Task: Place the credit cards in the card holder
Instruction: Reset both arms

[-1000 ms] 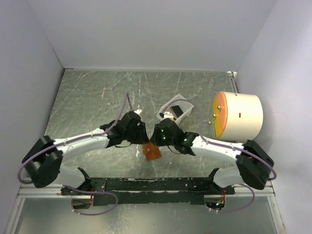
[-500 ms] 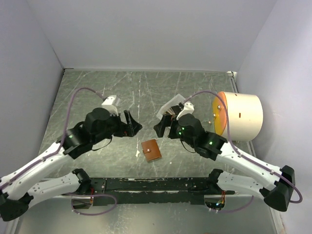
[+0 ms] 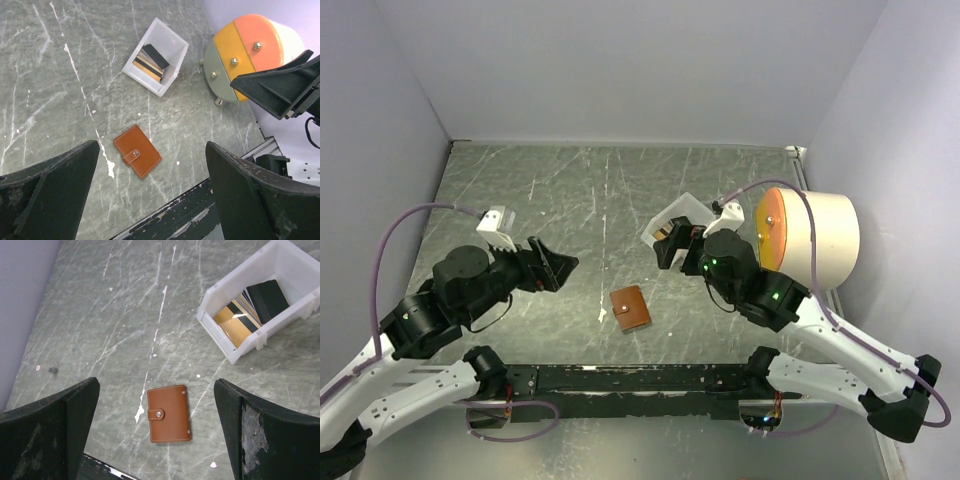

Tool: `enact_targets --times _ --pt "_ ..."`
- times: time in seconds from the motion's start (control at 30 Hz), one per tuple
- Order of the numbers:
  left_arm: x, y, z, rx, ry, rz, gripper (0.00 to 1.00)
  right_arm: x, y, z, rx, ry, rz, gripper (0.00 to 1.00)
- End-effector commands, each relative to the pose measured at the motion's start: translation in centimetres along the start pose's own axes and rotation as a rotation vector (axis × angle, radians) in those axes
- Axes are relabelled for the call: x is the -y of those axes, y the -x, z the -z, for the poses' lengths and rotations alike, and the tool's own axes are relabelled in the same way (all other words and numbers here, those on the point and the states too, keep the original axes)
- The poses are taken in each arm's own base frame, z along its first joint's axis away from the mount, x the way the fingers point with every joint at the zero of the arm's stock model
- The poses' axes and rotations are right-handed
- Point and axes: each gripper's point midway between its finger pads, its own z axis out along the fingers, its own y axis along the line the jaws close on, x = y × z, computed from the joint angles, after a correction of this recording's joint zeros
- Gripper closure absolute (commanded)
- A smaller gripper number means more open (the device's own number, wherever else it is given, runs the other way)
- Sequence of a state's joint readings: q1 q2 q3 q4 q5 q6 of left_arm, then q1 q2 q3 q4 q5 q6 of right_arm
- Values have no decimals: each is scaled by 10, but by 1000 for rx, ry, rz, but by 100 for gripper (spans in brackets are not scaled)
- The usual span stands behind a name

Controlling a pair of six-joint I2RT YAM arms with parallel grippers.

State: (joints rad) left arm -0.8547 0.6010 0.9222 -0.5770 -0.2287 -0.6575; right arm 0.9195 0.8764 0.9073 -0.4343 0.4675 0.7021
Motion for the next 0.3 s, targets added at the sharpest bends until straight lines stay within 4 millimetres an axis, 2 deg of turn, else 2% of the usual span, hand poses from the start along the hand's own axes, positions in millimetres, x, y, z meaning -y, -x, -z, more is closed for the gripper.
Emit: enact_targets --times 0.0,0.27 --pt "-15 -15 -4 -45 55 -38 1 9 -5 -1 10 -29 -17 0" --pt "-15 -24 -9 -67 51 -28 1 13 -10 -3 3 -47 -28 0"
